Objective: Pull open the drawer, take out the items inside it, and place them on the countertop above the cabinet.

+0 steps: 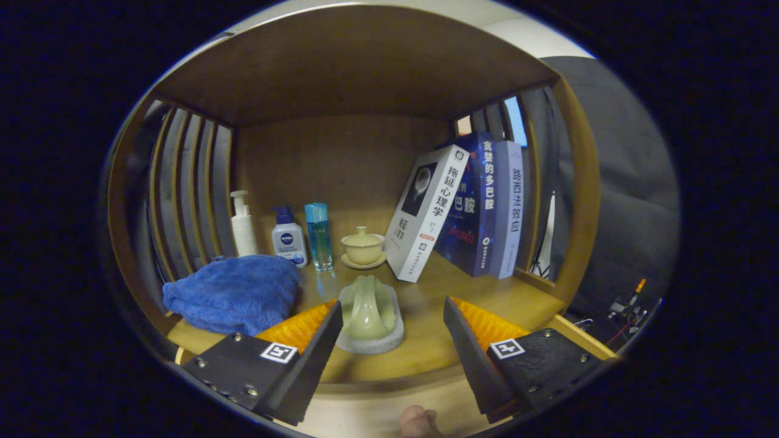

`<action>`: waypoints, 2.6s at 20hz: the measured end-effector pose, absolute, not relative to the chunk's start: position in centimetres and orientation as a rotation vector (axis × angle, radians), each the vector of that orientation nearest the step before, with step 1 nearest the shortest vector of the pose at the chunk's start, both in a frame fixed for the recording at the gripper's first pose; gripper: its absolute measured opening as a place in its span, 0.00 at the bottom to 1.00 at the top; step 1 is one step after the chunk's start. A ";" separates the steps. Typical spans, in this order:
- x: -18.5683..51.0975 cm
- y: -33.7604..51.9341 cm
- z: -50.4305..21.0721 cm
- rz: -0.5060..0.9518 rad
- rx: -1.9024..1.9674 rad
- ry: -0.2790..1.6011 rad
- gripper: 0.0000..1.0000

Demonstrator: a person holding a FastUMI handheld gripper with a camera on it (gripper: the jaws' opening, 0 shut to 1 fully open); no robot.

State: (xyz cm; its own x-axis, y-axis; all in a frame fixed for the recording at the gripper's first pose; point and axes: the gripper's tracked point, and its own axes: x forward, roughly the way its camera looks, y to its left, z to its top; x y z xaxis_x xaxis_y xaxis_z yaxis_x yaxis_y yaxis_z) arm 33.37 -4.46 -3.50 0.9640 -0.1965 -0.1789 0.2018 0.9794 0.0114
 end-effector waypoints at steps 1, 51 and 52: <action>31.9 -4.0 -3.3 -0.179 0.025 0.181 0.99; 4.4 -1.2 -19.7 -0.019 0.037 0.283 1.00; 4.7 -1.3 -19.7 -0.025 0.047 0.283 1.00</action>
State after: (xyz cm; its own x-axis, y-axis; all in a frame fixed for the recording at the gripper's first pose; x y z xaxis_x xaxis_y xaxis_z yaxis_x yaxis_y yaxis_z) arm 4.69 -1.33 -19.66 0.9600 -0.0182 -0.2793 0.0314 0.9986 0.0427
